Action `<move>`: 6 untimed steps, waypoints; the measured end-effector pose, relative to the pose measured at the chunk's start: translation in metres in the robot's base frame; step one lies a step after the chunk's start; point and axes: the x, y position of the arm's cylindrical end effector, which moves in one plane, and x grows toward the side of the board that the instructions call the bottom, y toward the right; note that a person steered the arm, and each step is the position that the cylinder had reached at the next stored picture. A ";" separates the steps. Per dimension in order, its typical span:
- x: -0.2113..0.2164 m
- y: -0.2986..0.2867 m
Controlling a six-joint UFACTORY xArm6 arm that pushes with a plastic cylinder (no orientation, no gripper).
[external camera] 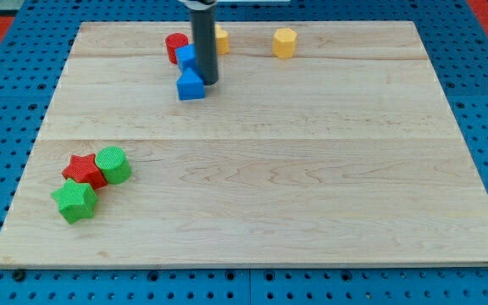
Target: Push the yellow hexagon parallel to the red star
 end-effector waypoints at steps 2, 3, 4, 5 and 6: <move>0.064 -0.039; 0.038 -0.045; 0.030 -0.069; 0.083 -0.073; 0.116 -0.073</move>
